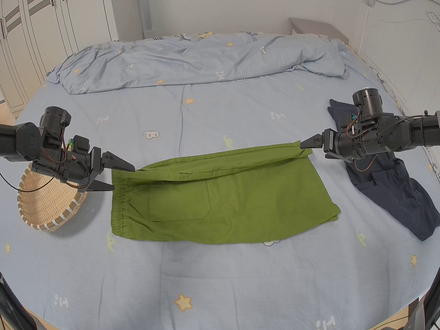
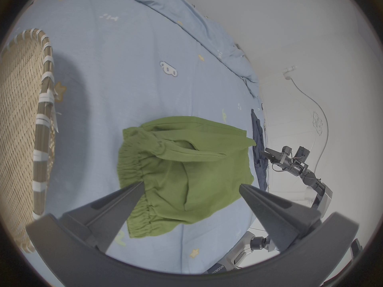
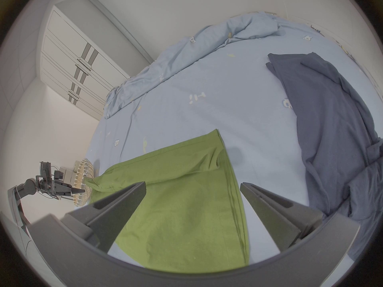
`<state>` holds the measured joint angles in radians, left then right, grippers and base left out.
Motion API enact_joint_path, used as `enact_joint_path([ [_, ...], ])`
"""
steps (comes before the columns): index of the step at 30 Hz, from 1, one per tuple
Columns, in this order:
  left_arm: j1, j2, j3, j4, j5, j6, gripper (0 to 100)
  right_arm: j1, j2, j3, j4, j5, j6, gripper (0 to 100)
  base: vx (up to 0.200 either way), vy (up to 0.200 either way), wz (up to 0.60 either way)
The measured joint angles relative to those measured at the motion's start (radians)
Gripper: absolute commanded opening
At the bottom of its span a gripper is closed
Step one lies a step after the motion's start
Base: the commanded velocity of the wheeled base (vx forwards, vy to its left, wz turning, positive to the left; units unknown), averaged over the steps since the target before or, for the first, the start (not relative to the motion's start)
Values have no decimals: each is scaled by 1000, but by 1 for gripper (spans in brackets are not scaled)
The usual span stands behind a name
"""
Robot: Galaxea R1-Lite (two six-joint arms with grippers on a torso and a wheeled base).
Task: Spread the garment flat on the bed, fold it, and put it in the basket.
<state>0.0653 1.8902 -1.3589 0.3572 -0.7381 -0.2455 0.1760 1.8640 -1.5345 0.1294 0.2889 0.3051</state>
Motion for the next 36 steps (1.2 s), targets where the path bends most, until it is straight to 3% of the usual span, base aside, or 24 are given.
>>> enact_joint_path([
  [7, -33, 9, -8, -4, -2, -11, 100, 4, -13, 32, -1, -1, 8, 100, 0, 0, 0],
  [12, -43, 74, -94, -25, -2, -40, 100, -1, -30, 45, -1, -1, 21, 100, 0, 0, 0],
  [20, -36, 218, -291, -184, 10, -286, 100, -14, -89, 106, -21, 1, 44, 100, 0, 0, 0],
  [23, -30, 260, -329, -232, 15, -326, 100, -16, -113, 149, -62, 5, 58, 100, 0, 0, 0],
  [30, -26, 280, -339, -241, 28, -332, 100, -11, -146, 190, -100, 11, 66, 100, 0, 0, 0],
  [36, -15, 171, -217, -245, 36, -302, 100, -19, -156, 193, -102, 46, 64, 100, 0, 0, 0],
])
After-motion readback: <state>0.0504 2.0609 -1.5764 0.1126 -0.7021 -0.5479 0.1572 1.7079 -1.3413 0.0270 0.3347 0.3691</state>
